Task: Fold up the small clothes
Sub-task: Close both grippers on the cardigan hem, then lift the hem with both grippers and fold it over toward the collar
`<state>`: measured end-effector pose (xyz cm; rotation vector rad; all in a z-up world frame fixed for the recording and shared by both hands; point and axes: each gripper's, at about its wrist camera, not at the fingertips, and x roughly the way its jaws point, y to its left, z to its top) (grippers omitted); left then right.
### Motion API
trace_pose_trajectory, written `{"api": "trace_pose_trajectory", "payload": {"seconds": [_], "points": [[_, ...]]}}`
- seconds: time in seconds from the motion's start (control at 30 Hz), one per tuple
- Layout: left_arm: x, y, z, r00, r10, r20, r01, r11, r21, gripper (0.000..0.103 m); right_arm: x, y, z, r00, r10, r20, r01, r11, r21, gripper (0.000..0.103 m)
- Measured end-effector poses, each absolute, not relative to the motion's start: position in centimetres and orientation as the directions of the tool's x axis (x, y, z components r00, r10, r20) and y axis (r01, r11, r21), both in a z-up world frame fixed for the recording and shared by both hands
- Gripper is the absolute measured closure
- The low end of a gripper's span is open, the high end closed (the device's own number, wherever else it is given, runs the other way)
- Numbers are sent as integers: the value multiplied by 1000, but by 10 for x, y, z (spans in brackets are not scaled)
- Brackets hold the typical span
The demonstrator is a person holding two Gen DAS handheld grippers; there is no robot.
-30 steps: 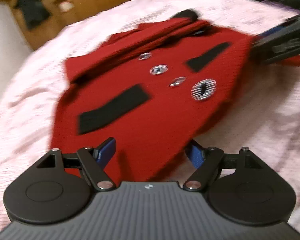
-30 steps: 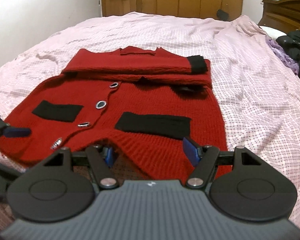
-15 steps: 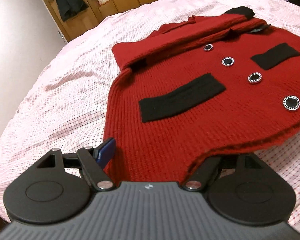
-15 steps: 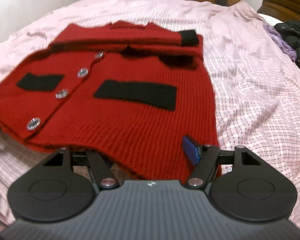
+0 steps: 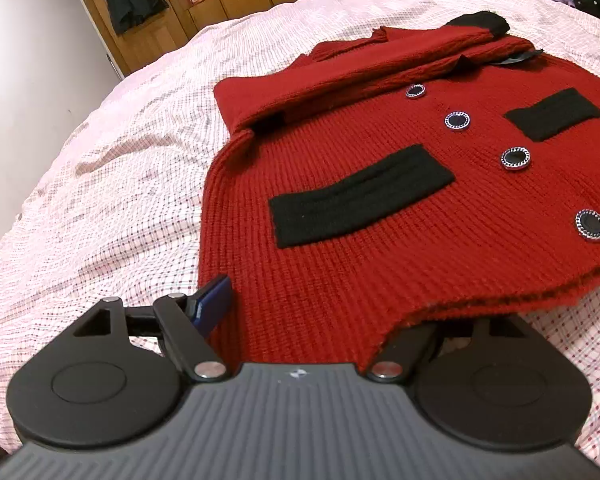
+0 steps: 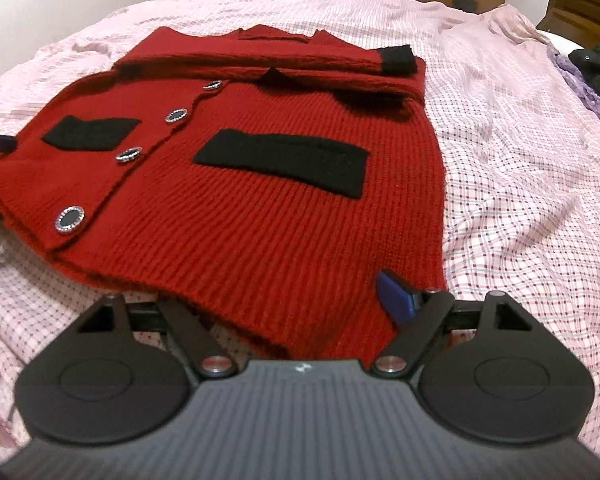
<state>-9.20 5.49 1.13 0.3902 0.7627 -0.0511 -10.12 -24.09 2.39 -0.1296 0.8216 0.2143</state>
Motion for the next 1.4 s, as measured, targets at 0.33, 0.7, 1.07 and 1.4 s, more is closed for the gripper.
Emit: {"api": "trace_pose_trajectory", "payload": {"seconds": [0.33, 0.7, 1.07, 1.4], "points": [[-100, 59, 12, 735, 85, -673, 193, 925, 328, 22, -109, -243, 24, 671, 134, -729, -232, 972, -34, 22], [-102, 65, 13, 725, 48, -687, 210, 935, 286, 24, -107, -243, 23, 673, 127, -729, -215, 976, -28, 21], [-111, 63, 28, 727, -24, -686, 248, 941, 231, 70, -115, -254, 35, 723, 124, -680, -155, 988, 15, 56], [-110, 60, 51, 766, -64, -639, 236, 954, 187, 87, -112, -263, 56, 788, 125, -603, -92, 992, 85, 90]]}}
